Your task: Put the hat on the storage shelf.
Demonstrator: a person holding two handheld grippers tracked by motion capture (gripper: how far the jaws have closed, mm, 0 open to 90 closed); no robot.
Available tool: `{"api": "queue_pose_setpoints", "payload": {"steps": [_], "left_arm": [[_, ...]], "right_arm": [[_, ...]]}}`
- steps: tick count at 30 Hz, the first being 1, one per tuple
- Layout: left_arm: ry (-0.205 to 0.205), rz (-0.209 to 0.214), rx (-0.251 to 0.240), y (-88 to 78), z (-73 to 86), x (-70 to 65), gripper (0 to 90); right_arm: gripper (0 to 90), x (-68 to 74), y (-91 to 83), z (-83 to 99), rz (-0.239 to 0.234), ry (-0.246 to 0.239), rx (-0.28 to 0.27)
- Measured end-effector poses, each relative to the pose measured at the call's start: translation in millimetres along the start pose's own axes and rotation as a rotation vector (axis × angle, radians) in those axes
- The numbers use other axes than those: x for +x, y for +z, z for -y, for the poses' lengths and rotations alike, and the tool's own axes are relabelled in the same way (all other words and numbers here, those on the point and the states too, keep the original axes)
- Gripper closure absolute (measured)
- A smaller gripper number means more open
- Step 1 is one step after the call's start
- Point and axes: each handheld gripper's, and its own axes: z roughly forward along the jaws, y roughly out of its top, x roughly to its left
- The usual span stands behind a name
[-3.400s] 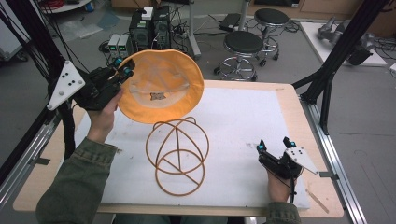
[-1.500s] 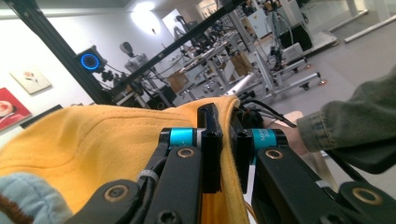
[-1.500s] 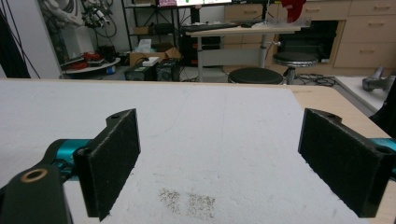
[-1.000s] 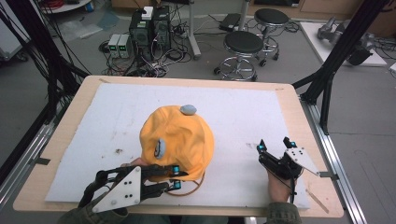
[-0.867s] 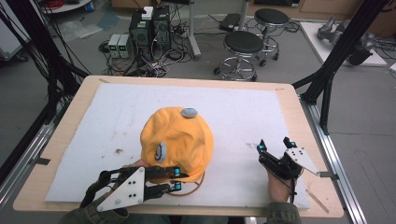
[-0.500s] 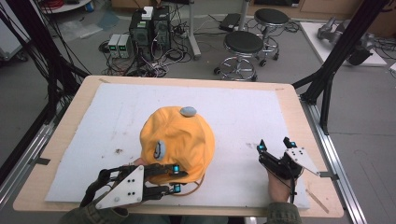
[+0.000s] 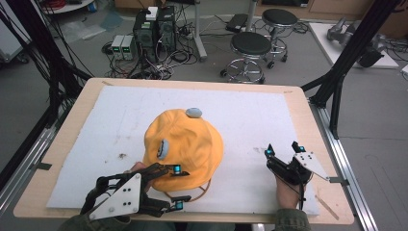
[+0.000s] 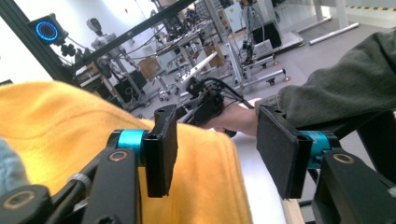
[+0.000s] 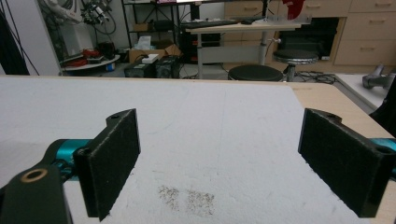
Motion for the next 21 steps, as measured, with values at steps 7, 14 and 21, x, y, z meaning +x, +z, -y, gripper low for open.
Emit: {"api": "queue_pose_setpoints", "payload": {"steps": [7, 14, 21], "left_arm": [[-0.003, -0.002, -0.02, -1.5, -3.7, -0.8, 44.9], [-0.015, -0.003, -0.045, -4.3, -8.7, 0.1, 44.2], [-0.061, -0.03, -0.085, -14.1, -14.2, 8.0, 43.2]], "right_arm": [[11.6, -0.1, -0.1, 0.0, 0.0, 0.0, -0.001], [11.6, -0.2, -0.2, -0.1, 0.001, -0.002, -0.003], [11.7, -0.3, -0.2, -0.1, 0.002, -0.002, -0.002]]}}
